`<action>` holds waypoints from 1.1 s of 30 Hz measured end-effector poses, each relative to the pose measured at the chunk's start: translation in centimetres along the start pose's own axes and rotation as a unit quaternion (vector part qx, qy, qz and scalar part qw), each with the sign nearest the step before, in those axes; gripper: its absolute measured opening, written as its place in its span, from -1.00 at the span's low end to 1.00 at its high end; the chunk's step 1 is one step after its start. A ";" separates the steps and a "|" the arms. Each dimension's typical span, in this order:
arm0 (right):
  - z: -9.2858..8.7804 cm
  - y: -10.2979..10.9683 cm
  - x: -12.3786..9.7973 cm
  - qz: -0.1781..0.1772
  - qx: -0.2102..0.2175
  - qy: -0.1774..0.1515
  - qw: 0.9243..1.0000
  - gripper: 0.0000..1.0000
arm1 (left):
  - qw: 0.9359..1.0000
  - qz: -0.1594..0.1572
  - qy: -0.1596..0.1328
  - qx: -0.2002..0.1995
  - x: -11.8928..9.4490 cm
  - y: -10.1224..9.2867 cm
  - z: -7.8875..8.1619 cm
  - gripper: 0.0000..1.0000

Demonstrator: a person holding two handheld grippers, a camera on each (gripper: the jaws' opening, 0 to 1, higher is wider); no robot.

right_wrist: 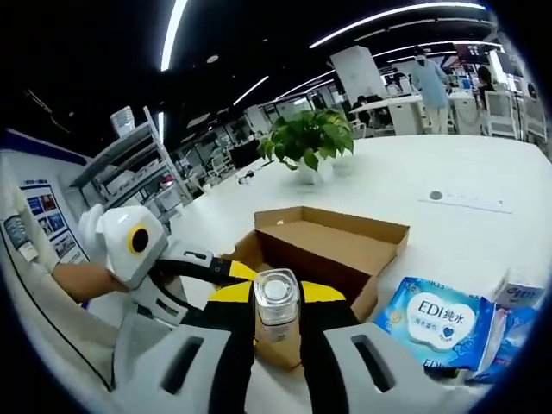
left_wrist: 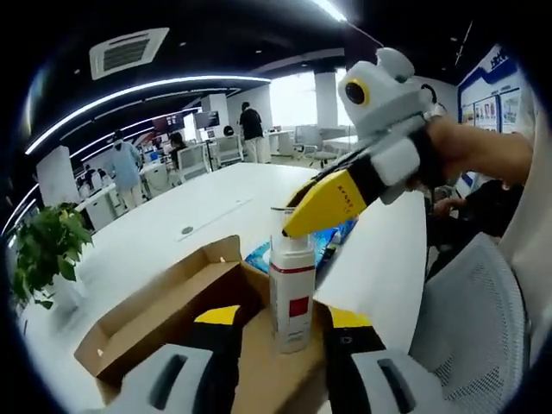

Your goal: Operate the shoe box by opening the lid, removing the specified soft item, and placing it in the target area until the item is outside and the box remains undamaged.

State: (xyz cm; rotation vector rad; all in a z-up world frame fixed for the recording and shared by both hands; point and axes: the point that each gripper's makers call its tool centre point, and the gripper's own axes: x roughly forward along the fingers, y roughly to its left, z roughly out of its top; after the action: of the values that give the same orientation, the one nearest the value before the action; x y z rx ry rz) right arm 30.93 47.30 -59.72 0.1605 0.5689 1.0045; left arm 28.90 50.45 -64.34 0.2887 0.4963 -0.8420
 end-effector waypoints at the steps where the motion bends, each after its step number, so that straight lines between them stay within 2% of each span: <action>1: 0.2 -0.1 -0.2 0.002 -0.010 0.000 1.000 -0.69 | 1.000 0.000 -0.003 -0.005 -0.3 0.2 0.0 -0.07; 6: 0.9 -0.4 -1.0 0.015 -0.041 0.005 0.999 -0.69 | 1.000 -0.001 -0.013 -0.026 -1.4 1.0 0.3 0.05; 12: 2.0 -1.1 -2.0 0.031 -0.080 0.017 0.996 -0.68 | 0.998 -0.003 -0.028 -0.049 -3.0 2.4 0.6 0.32; 19: 3.2 -2.1 -3.2 0.060 -0.135 0.036 0.988 -0.68 | 0.997 0.001 -0.031 -0.067 -4.9 3.8 0.4 0.63; 25: 3.7 -3.4 -3.9 0.071 -0.177 0.053 0.980 -0.68 | 0.996 0.012 -0.036 -0.083 -6.5 4.7 -0.2 0.74; 28: 3.8 -3.9 -4.2 0.082 -0.208 0.059 0.973 -0.68 | 0.995 0.014 -0.041 -0.086 -7.2 5.0 -0.4 0.82; 31: 4.0 -4.6 -4.5 0.096 -0.237 0.069 0.964 -0.68 | 0.995 0.029 -0.046 -0.085 -8.1 5.8 -0.6 0.83; 33: 4.2 -5.2 -4.6 0.103 -0.251 0.072 0.960 -0.68 | 0.994 0.032 -0.049 -0.096 -8.7 6.2 -0.8 0.85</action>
State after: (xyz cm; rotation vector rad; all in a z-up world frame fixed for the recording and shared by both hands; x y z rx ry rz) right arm 35.20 41.22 -56.40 -0.3127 0.4179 1.3400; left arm 28.50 60.28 -60.07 0.0848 0.4699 -0.7365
